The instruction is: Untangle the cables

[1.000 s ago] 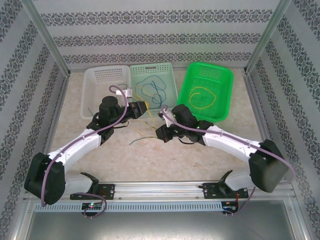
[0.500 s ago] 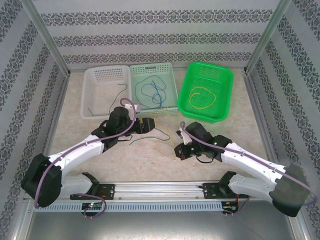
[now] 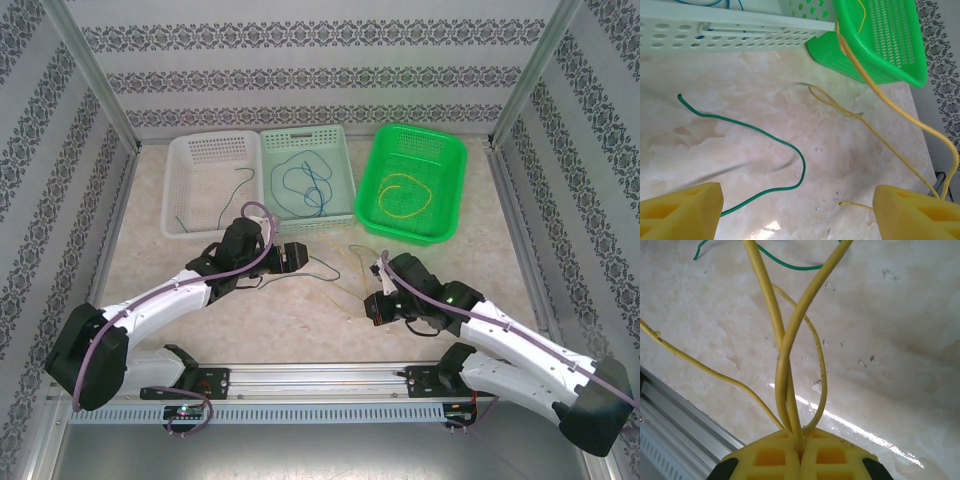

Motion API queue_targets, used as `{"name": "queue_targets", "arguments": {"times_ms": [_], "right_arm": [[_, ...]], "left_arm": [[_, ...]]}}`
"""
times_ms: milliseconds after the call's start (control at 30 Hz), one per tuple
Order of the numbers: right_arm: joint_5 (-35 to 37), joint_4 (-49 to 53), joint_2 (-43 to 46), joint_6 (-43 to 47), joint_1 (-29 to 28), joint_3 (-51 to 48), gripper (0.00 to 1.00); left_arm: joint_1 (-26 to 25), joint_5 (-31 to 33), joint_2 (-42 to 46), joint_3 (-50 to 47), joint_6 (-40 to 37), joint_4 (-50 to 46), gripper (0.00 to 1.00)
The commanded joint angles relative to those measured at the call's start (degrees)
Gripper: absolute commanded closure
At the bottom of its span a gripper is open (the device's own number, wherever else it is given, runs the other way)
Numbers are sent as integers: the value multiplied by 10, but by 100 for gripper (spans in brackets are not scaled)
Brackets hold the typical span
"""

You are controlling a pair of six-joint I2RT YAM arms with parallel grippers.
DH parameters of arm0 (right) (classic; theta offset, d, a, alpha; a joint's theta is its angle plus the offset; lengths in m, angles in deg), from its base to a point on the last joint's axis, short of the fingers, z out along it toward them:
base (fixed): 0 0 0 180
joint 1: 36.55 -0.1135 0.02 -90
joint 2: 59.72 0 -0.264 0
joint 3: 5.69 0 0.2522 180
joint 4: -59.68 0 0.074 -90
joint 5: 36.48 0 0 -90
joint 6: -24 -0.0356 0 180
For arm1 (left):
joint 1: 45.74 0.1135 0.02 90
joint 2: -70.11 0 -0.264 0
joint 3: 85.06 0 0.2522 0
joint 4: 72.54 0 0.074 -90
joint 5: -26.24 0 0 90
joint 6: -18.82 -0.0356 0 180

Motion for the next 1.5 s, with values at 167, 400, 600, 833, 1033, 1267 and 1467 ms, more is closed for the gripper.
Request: {"name": "queue_targets", "arguments": {"times_ms": [167, 400, 600, 833, 1033, 1267, 1467], "right_arm": [[-31, -55, -4, -2, -26, -1, 100], [-18, -126, -9, -8, -27, -21, 100], [-18, -135, -62, 3, -41, -6, 100], [-14, -150, -105, 8, -50, 0, 100], [-13, -179, -117, 10, -56, 3, 100], [5, -160, -110, 6, -59, -11, 91], [93, -85, -66, -17, -41, -29, 38]], "left_arm": [[-3, -8, 0, 5, 4, 44, 20], [-7, -68, -41, 8, 41, 128, 21], [-17, -78, -58, 15, 69, 183, 20], [-19, -66, -53, 11, 77, 189, 19], [-19, -84, -105, 41, 88, 183, 40], [-20, -79, -132, 70, 91, 187, 84], [-20, -73, -97, 81, 44, 139, 100]]}}
